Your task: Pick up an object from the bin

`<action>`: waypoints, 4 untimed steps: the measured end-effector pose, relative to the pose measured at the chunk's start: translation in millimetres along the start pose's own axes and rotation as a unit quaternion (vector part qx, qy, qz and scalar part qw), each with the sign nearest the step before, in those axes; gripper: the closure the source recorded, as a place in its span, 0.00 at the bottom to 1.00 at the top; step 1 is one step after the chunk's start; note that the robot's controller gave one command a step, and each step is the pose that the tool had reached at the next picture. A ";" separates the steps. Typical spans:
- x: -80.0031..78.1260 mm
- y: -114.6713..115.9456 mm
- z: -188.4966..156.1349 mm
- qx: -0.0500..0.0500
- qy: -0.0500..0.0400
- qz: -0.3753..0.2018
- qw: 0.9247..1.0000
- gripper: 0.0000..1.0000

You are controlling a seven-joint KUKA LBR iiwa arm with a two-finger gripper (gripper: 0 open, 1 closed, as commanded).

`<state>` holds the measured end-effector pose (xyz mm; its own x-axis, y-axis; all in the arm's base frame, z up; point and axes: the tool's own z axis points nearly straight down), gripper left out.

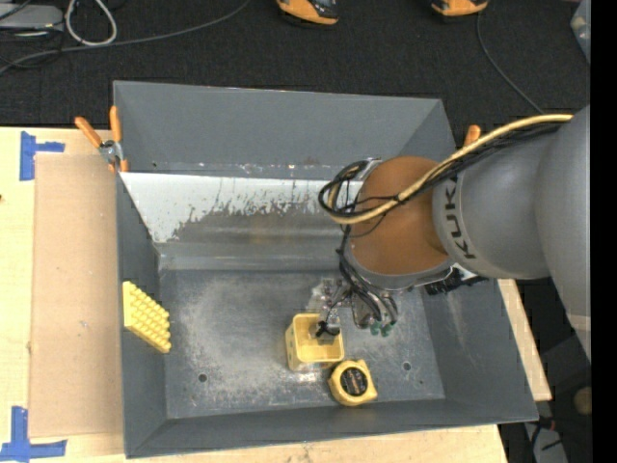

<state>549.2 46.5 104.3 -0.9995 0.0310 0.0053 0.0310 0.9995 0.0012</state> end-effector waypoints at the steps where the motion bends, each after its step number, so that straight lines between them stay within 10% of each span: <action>1: 0.5 -7.3 -30.1 0.000 0.005 -0.006 1.000 1.00; 2: -23.9 11.0 -9.0 0.000 0.001 -0.051 0.999 1.00; 3: 11.5 -25.0 10.6 -0.001 -0.003 0.011 1.000 1.00; 4: 10.0 -24.0 23.4 0.000 0.000 -0.008 1.000 1.00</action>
Offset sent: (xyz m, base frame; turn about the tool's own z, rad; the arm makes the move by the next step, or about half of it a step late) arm 0.0359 0.0240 -0.0343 -0.1590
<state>538.3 22.9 80.9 -0.9999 0.0152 0.0051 0.0152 0.9999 0.0015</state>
